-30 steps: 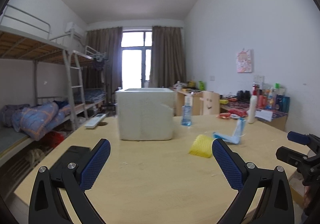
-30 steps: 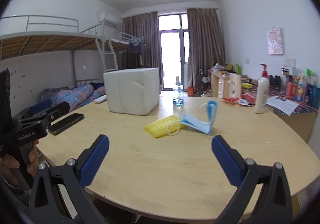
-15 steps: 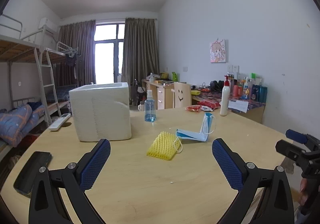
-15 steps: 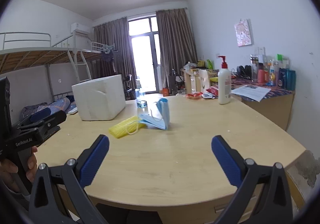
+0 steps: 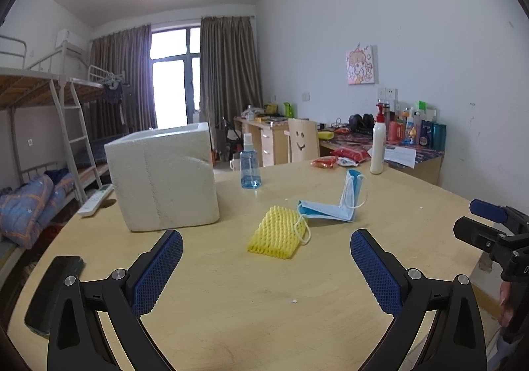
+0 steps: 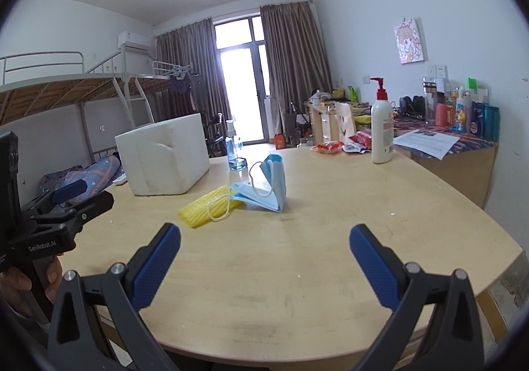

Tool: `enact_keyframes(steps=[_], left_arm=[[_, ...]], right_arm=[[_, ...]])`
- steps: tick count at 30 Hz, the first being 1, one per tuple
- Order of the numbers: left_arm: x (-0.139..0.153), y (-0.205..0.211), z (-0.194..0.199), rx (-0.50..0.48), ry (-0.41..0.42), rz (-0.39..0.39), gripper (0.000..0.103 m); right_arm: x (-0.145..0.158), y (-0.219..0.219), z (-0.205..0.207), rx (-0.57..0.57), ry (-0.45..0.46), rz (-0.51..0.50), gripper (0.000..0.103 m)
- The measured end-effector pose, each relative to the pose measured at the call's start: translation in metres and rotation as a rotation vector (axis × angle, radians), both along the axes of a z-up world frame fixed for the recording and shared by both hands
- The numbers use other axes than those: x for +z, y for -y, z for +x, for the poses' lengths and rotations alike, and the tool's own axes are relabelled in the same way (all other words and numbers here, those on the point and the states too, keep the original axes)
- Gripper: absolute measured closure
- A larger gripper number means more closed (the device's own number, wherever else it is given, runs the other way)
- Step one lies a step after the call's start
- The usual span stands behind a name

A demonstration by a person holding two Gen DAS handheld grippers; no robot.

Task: Organize soft objects
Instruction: 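Reach the left gripper to the yellow foam net while the right gripper approaches the blue mask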

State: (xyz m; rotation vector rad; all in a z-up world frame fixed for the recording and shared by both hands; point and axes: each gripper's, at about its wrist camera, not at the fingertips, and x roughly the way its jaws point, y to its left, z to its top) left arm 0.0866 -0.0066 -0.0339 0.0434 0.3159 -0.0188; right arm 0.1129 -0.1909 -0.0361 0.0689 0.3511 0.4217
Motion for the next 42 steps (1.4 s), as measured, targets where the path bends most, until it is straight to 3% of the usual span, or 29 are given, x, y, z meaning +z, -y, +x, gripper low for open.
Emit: enact_keyframes(steps=[16, 27, 42], left_arm=[[0.006, -0.003, 0.052, -0.023, -0.151, 0.000, 0.001], [0.002, -0.013, 0.091, -0.076, -0.280, -0.029, 0.001], [-0.008, -0.018, 0.133, -0.114, -0.386, -0.046, 0.001]], right_arm=[[0.015, -0.008, 0.040, 0.036, -0.055, -0.005, 0.000], [0.020, -0.025, 0.068, 0.059, -0.134, -0.027, 0.000], [0.023, -0.038, 0.100, 0.094, -0.244, -0.050, 0.000]])
